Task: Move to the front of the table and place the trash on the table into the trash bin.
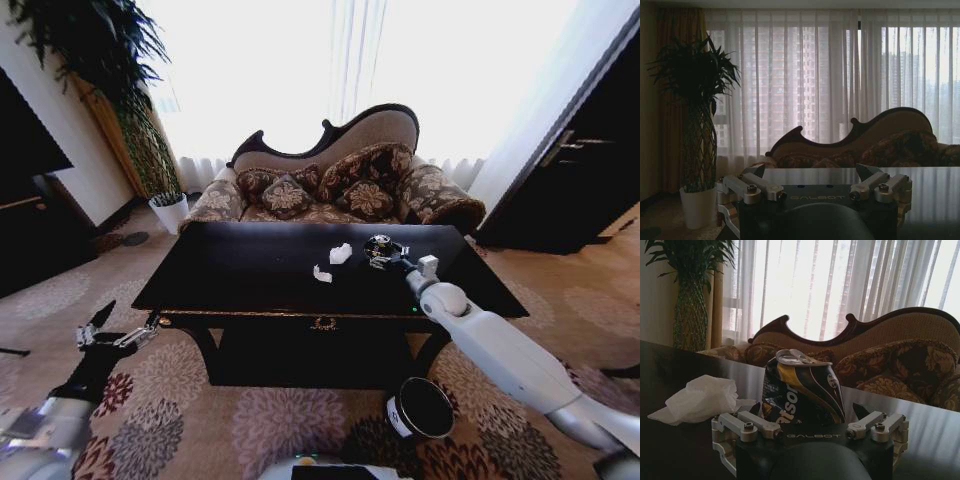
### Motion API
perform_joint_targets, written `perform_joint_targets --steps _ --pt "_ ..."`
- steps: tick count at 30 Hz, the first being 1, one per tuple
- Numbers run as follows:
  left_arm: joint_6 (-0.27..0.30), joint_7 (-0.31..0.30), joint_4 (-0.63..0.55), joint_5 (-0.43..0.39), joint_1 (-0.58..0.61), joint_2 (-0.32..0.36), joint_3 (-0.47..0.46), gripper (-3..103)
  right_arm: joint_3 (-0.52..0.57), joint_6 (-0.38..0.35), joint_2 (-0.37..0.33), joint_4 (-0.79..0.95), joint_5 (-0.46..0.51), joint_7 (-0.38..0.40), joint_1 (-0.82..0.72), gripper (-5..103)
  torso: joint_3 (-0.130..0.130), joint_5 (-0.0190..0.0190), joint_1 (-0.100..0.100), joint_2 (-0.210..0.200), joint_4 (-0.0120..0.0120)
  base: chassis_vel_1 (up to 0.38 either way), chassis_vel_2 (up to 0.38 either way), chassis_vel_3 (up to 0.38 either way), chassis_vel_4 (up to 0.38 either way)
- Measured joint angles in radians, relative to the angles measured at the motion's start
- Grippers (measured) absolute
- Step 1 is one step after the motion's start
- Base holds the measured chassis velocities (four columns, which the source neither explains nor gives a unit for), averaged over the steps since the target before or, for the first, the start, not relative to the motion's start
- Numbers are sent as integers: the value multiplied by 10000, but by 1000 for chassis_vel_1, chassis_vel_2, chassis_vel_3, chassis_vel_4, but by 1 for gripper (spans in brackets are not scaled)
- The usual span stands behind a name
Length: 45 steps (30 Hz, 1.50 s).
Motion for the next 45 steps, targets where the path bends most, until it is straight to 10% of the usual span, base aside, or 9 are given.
perform_joint_targets --steps 25,45 --pt "0 0 0 0 0 0 0 100 68 301 384 29 -248 387 -130 10 -1 1 0 0 1 0 0 0 0" --pt "0 -2 0 0 0 0 -1 100 3224 206 -273 2653 241 615 -3578 0 -1 3 -1 0 -2 0 0 0 0"
